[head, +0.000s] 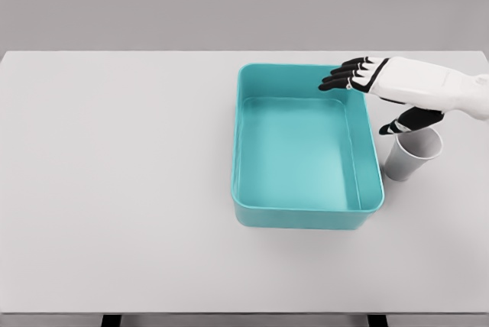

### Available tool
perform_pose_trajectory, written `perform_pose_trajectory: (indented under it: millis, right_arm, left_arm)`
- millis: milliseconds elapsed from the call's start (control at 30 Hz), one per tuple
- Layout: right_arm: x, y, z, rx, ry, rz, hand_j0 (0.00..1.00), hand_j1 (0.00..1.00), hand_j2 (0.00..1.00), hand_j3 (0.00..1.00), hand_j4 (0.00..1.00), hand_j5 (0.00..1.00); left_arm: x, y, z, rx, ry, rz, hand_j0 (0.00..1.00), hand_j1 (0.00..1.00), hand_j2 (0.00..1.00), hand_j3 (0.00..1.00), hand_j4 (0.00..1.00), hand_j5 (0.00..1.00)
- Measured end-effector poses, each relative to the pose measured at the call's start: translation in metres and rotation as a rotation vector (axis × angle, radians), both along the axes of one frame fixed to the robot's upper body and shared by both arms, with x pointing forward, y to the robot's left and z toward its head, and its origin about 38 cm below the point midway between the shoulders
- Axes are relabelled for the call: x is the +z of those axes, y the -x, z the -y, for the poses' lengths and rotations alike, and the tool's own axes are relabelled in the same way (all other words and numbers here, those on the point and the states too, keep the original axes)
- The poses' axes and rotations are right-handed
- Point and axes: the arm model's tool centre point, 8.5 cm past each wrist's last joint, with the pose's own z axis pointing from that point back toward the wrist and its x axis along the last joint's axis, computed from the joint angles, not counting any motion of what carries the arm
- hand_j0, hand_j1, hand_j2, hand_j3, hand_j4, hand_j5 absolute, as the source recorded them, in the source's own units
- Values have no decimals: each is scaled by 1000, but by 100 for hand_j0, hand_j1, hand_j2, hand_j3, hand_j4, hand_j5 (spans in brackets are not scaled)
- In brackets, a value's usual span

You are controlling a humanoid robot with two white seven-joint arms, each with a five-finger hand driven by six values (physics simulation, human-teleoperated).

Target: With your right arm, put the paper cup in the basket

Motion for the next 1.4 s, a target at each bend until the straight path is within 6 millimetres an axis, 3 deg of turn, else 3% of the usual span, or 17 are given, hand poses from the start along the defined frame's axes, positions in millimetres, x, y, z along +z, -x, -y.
perform_pose_trajectory:
  millis: [167, 267, 400, 567, 733, 933, 1100, 1400]
  right_arm:
    - [-12, 4, 8, -24, -16, -23, 100, 100, 100, 100, 100, 100]
    - [-3, 4, 12, -38, -72, 18, 100, 100, 100, 100, 100, 100]
    - [-26, 17, 24, -72, -210, -76, 100, 100, 100, 100, 100, 100]
    - [7, 20, 49, -109, -523, -149, 100, 100, 100, 100, 100, 100]
    - [12, 13, 60, -180, -704, -313, 100, 100, 100, 100, 100, 100]
    - [-42, 29, 78, -298, -853, -567, 100, 100, 100, 100, 100, 100]
    - [-51, 41, 97, -364, -873, -597, 100, 100, 100, 100, 100, 100]
    - [-75, 49, 113, -436, -892, -599, 100, 100, 100, 100, 100, 100]
  left_arm:
    - [0, 0, 0, 0, 0, 0, 100, 100, 100, 100, 100, 100]
    - [0, 0, 0, 0, 0, 0, 100, 100, 100, 100, 100, 100]
    - [0, 0, 0, 0, 0, 0, 100, 100, 100, 100, 100, 100]
    - [0, 0, 0, 0, 0, 0, 100, 100, 100, 100, 100, 100]
    - [0, 0, 0, 0, 0, 0, 100, 100, 100, 100, 100, 100]
    - [0, 0, 0, 0, 0, 0, 100, 100, 100, 100, 100, 100]
    - [0, 0, 0, 0, 0, 0, 100, 100, 100, 100, 100, 100]
    - [0, 0, 0, 0, 0, 0, 100, 100, 100, 100, 100, 100]
